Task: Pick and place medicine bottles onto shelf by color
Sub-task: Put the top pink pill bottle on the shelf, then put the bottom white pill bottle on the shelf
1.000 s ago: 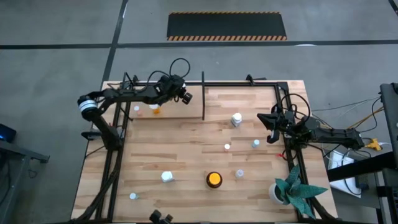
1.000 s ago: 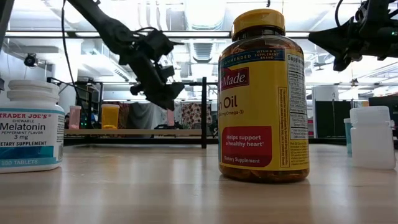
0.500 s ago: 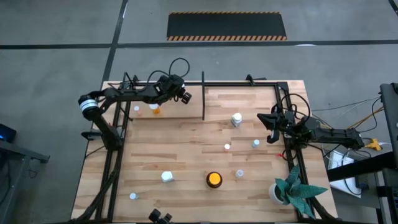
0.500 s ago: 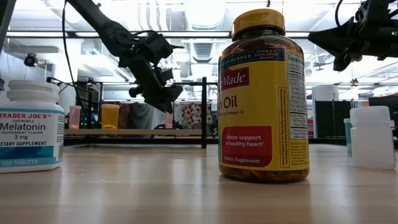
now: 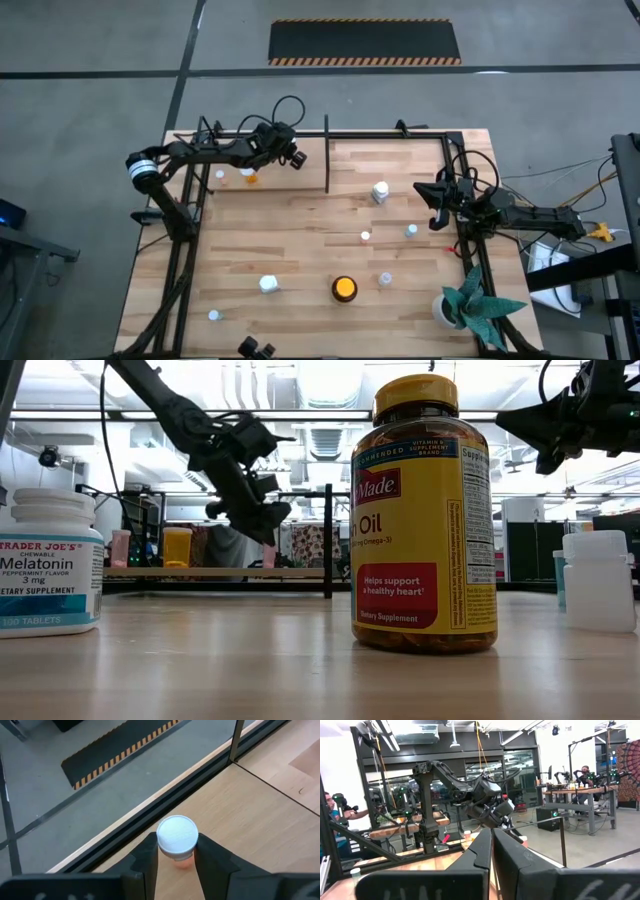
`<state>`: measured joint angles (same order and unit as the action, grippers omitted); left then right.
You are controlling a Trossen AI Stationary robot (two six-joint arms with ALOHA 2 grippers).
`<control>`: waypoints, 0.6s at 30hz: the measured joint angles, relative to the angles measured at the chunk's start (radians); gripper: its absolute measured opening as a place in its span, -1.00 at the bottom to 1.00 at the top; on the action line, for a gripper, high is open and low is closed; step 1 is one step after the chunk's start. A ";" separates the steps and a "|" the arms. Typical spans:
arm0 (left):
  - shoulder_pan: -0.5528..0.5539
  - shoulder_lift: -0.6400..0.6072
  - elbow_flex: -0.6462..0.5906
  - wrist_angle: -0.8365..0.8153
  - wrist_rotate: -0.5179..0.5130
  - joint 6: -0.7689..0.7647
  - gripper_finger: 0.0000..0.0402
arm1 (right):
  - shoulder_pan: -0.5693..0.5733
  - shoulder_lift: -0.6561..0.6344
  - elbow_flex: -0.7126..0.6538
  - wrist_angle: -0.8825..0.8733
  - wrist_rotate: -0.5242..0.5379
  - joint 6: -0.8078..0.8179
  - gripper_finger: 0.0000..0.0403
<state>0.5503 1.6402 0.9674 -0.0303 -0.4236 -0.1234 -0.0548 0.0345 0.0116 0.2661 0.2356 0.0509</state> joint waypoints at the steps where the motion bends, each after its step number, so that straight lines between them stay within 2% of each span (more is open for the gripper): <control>1: 0.000 0.000 -0.001 0.001 0.000 0.000 -0.53 | 0.000 0.000 0.000 0.000 0.000 0.000 -0.96; 12: 0.000 0.000 -0.009 -0.003 0.000 0.000 -0.21 | 0.000 0.000 0.000 0.000 0.000 0.000 -0.96; 18: -0.009 -0.032 0.003 -0.049 0.000 0.006 -0.14 | 0.000 0.000 0.000 0.000 0.000 0.000 -0.96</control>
<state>0.5414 1.6085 0.9699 -0.0789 -0.4240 -0.1173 -0.0551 0.0345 0.0116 0.2661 0.2356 0.0513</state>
